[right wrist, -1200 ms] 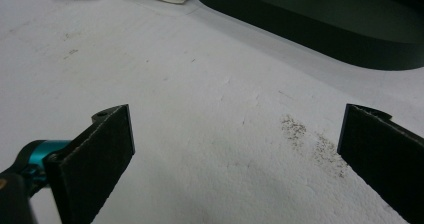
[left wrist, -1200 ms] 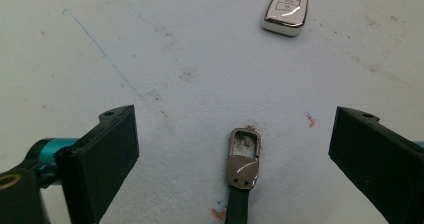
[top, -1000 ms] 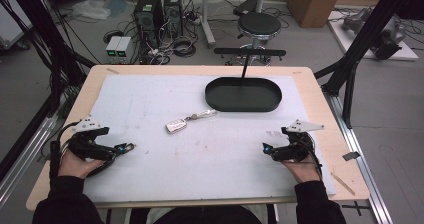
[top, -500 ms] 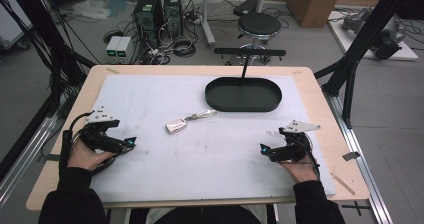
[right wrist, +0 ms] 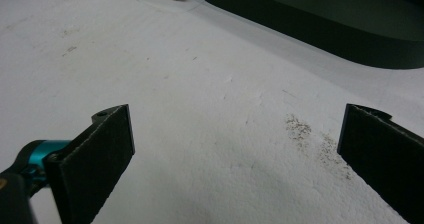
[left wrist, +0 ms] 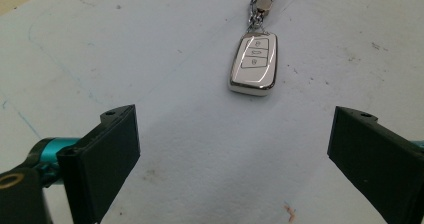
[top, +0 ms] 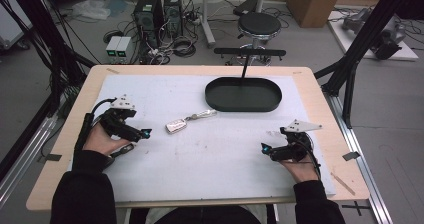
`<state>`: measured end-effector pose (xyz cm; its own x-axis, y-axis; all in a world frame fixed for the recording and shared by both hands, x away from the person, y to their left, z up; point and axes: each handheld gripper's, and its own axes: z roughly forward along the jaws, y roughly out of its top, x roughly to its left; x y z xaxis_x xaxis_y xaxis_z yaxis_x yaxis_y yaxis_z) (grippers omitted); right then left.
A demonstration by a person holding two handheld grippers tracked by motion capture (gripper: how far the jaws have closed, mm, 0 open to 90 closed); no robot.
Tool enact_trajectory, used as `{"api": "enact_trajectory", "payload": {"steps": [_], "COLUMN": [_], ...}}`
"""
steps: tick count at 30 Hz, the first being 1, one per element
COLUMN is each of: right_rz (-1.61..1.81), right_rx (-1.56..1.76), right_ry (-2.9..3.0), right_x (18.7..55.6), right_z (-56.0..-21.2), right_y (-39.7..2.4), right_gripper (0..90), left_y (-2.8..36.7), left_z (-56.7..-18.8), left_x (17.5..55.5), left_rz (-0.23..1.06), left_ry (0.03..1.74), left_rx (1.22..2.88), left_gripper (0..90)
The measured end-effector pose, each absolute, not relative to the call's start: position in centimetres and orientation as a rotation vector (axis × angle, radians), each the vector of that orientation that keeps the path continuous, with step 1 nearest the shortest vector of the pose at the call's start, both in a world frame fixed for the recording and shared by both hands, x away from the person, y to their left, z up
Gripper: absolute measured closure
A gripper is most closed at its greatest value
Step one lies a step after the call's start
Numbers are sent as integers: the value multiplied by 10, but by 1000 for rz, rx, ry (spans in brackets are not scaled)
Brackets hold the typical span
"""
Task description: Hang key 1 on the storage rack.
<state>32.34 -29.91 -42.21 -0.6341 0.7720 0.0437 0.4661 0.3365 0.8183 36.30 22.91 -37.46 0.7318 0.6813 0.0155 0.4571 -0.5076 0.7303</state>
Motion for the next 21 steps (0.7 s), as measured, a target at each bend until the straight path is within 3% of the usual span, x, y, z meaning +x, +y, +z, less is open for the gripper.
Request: {"api": "enact_trajectory", "payload": {"steps": [21], "right_rz": [1210], "right_rx": [1103], "right_ry": [2245], "right_x": [323], "right_z": [-423], "right_y": [-302], "right_gripper": [8], "left_y": [174], "left_z": [-351], "left_x": [411], "left_rz": [366], "left_ry": [736], "left_rx": [2366], "left_gripper": [74]}}
